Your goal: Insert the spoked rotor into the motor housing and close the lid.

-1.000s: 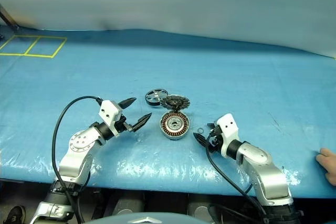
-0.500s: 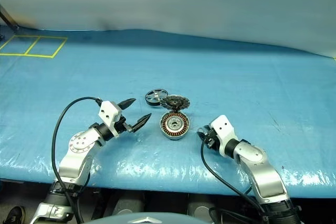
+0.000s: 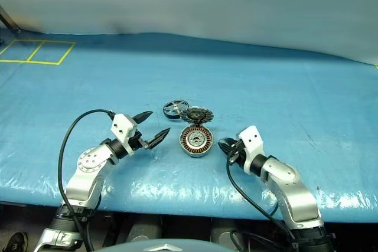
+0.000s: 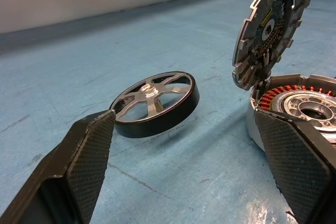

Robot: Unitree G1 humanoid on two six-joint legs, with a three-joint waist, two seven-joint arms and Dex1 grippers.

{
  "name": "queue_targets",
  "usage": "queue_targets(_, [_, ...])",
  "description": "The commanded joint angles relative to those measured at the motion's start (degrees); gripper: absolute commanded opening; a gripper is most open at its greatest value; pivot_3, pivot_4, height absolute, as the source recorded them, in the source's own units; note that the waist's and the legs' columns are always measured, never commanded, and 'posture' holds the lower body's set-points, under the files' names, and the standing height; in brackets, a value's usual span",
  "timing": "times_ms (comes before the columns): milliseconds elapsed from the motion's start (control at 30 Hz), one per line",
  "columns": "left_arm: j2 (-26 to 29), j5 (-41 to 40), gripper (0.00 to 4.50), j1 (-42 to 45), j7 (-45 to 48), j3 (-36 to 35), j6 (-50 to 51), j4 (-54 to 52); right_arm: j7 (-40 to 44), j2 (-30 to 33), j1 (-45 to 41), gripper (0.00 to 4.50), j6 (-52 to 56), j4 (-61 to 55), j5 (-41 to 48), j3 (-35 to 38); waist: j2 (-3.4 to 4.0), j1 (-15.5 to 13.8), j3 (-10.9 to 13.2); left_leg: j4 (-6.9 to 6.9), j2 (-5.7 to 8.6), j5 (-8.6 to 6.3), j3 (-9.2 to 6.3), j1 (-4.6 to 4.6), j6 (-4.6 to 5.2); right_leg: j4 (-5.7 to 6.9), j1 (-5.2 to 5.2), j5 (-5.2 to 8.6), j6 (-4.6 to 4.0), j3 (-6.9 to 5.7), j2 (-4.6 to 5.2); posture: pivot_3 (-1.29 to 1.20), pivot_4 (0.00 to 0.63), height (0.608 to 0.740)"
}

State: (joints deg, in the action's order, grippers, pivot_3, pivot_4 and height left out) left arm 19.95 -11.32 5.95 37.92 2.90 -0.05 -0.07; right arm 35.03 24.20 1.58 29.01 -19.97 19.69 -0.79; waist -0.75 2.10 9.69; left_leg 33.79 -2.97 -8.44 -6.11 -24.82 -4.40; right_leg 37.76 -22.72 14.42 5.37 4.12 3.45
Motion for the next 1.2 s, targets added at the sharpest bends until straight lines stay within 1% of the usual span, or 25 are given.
queue_targets(33, [0.22,-0.37,4.5,0.04,0.79,0.37,0.01,-0.92,2.11,0.34,-2.29,0.68,0.89,-5.15,4.11,0.43,0.0,-0.02,0.0,0.0,0.0,0.0,0.0,-0.02,0.0,0.0,-0.01,0.0,0.0,0.0,0.0,0.0,0.15,0.74])
queue_targets(67, [0.16,-0.36,4.5,0.01,0.87,0.44,0.08,-0.88,2.68,0.63,-2.97,0.68,1.19,-5.77,4.61,-0.09,0.0,-0.02,0.0,0.0,0.0,0.0,0.0,-0.01,0.0,0.0,0.0,0.0,0.0,-0.01,0.0,0.0,0.15,0.74])
queue_targets(133, [0.06,-0.52,4.5,-0.05,1.41,0.67,0.38,-0.82,4.12,1.16,-5.42,0.68,1.65,-5.61,3.6,-3.6,0.0,0.05,0.01,0.0,0.0,0.0,0.0,-0.01,0.0,0.0,0.0,0.0,0.0,-0.01,0.0,0.0,0.15,0.74])
queue_targets(267, [-0.16,-0.38,4.5,0.0,1.25,0.71,0.53,-0.89,5.58,1.22,-9.29,0.68,0.41,-2.47,-0.01,-10.24,0.0,0.04,0.01,0.0,0.0,0.0,0.0,0.0,0.0,0.0,-0.02,0.0,-0.01,-0.01,0.0,0.0,0.15,0.74])
queue_targets(367, [-0.2,-0.27,4.5,-0.11,1.03,0.76,0.59,-1.05,5.93,-0.21,-11.68,0.68,-1.01,1.55,-1.31,-12.46,-0.01,0.0,0.01,-0.01,0.0,0.0,0.0,-0.03,0.0,-0.02,-0.03,0.0,-0.01,-0.01,0.0,0.0,0.15,0.74])
queue_targets(500, [-0.02,-0.22,4.5,-0.62,0.76,0.63,0.67,-1.56,6.42,-0.15,-12.86,0.68,-2.17,4.88,-3.48,-14.26,-0.01,-0.03,0.01,-0.02,0.0,0.0,0.0,-0.04,0.0,-0.03,-0.02,0.0,0.0,-0.02,0.0,0.0,0.15,0.74])
queue_targets(1200, [-0.09,0.11,4.5,-1.28,0.38,1.0,0.92,-1.88,6.17,0.46,-13.64,0.68,-4.96,8.74,-7.57,-13.49,-0.01,0.02,0.01,-0.03,0.0,0.0,0.0,-0.01,0.0,-0.01,-0.02,0.0,0.0,-0.02,0.0,0.0,0.15,0.74])
